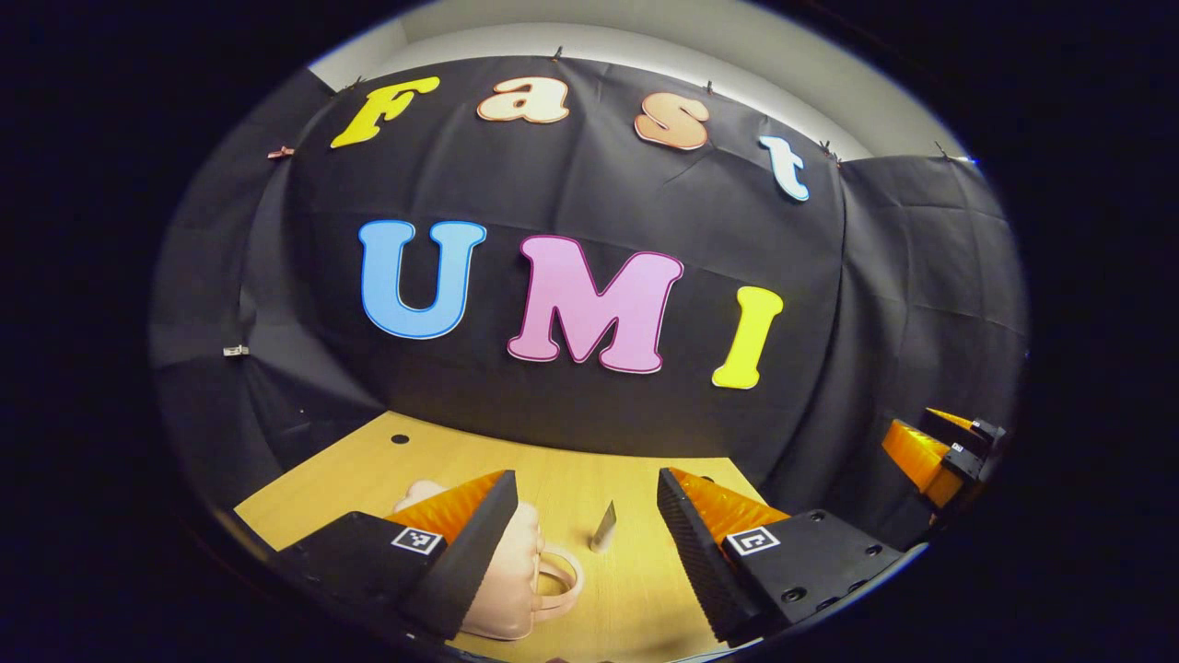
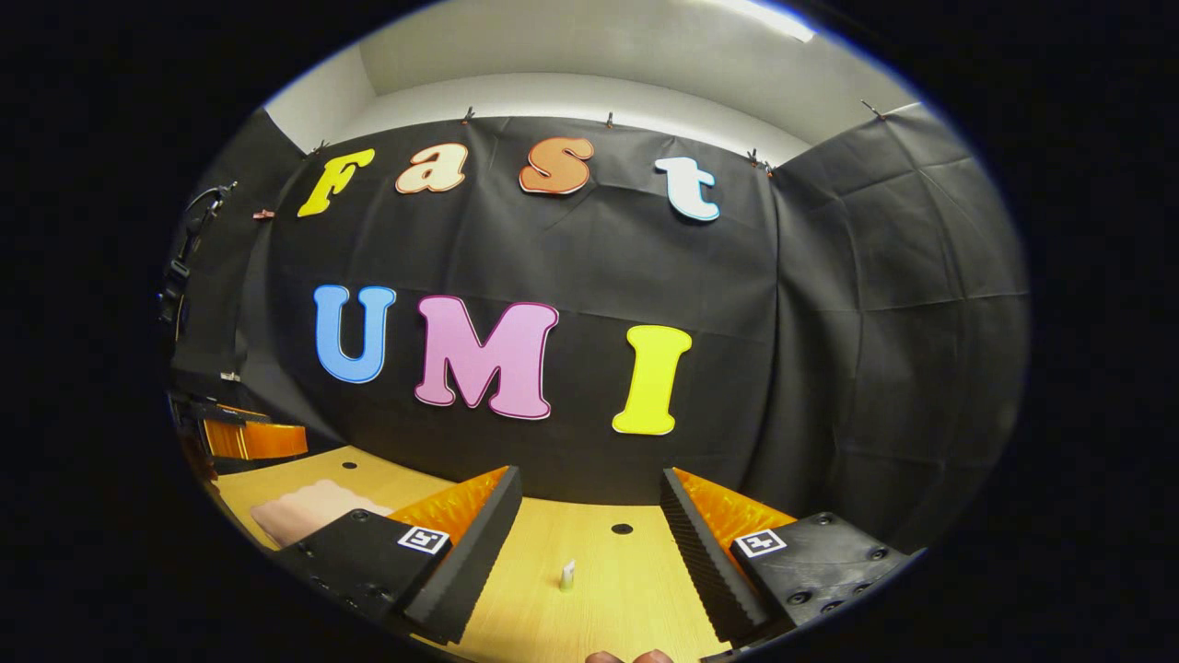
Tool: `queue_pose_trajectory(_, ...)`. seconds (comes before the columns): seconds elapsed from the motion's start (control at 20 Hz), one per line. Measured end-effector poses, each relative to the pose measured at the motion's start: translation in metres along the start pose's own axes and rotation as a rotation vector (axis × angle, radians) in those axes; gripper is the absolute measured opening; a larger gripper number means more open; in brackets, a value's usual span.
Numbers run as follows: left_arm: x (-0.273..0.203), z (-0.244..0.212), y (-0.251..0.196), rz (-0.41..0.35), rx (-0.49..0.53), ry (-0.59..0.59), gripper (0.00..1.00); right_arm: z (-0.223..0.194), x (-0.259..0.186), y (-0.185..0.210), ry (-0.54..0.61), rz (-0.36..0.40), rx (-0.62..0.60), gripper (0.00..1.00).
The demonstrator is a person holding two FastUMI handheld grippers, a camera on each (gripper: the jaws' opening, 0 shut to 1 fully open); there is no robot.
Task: First open the suitcase, pack the skin care products into it, and then close the suitcase.
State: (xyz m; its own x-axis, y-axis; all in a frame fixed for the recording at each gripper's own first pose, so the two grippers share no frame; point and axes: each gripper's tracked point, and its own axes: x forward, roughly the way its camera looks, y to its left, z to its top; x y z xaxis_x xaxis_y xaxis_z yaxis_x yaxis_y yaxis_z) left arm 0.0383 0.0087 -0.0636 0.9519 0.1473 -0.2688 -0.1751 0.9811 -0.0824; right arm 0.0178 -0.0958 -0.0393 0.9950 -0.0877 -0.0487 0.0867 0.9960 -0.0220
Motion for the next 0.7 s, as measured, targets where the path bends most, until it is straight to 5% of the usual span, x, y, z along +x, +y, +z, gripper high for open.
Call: queue_pose_trajectory(0.7, 0.008, -0.009, -0.036, -0.092, 0.098, 0.028, 0.96, -0.005, -0.004, -0.012, 0.002, -0.012, 0.006, 0.94)
